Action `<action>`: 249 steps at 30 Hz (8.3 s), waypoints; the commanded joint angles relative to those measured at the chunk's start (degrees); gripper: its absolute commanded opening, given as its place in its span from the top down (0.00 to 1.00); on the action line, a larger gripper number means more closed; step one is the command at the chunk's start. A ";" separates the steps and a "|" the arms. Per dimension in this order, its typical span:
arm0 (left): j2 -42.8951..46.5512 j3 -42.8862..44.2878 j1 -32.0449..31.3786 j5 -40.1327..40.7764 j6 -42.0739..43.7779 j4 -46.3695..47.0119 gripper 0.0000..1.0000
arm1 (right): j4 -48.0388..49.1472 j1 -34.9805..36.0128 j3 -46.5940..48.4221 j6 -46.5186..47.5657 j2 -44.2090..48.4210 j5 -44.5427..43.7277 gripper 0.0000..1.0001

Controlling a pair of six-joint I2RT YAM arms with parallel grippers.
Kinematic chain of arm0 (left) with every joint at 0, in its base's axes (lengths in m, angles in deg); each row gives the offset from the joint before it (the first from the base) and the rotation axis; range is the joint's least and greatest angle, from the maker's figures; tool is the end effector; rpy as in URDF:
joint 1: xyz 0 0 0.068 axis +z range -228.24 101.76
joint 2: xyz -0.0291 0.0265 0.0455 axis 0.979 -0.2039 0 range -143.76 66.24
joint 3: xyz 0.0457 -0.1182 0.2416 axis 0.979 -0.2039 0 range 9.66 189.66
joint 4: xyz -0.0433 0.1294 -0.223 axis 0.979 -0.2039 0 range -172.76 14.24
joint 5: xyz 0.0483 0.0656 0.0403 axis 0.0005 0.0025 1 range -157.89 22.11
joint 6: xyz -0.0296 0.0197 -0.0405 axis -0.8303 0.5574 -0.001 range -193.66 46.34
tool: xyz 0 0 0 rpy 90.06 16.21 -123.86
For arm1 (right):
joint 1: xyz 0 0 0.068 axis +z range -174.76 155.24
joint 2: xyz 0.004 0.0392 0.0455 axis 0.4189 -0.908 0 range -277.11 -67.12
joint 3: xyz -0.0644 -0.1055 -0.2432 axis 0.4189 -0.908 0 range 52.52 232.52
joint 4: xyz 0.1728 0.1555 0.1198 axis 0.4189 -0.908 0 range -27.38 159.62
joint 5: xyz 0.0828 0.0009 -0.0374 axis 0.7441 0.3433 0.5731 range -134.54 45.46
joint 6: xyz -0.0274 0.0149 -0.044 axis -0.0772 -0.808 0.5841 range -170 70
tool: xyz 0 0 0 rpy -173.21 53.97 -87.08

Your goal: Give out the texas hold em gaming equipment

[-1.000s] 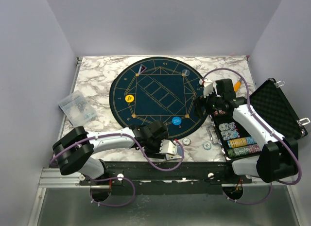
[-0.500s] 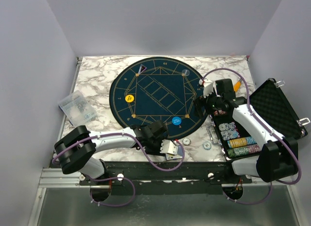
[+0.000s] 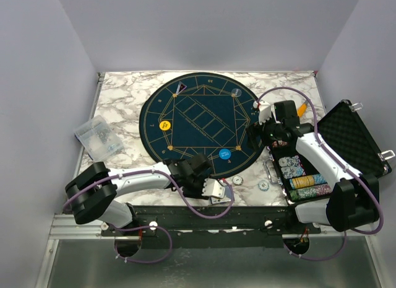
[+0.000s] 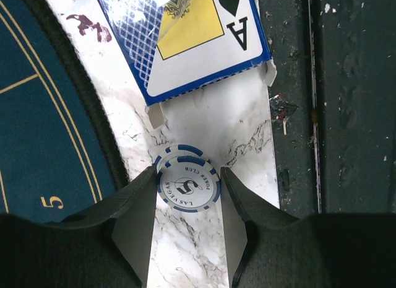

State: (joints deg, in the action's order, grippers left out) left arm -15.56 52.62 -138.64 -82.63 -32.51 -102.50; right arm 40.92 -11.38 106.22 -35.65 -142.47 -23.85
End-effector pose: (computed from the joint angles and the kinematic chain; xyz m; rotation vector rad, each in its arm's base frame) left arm 0.1183 -0.2267 0.1692 2.1635 1.6675 -0.4471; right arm 0.2614 0.0752 0.2516 -0.7329 2.3063 0.4334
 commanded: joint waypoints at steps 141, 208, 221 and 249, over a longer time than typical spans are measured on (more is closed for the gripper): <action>10.26 12.92 41.12 -27.74 -16.80 -11.58 0.19 | -2.50 9.20 4.41 5.86 -3.99 11.12 0.08; 15.02 9.43 73.32 -42.56 -18.08 -15.98 0.21 | 0.77 34.95 18.57 38.68 -33.00 3.27 0.55; 15.09 9.38 73.34 -42.65 -17.90 -15.97 0.21 | -0.45 33.81 19.60 37.53 -32.80 3.39 0.51; 14.77 9.55 73.32 -42.74 -18.03 -15.97 0.22 | -2.32 20.65 31.06 27.65 -37.01 4.31 0.63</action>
State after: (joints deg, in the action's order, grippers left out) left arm -0.43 61.28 -65.70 -122.94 -50.94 -118.33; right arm 37.86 13.54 132.07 -2.10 -175.84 -17.82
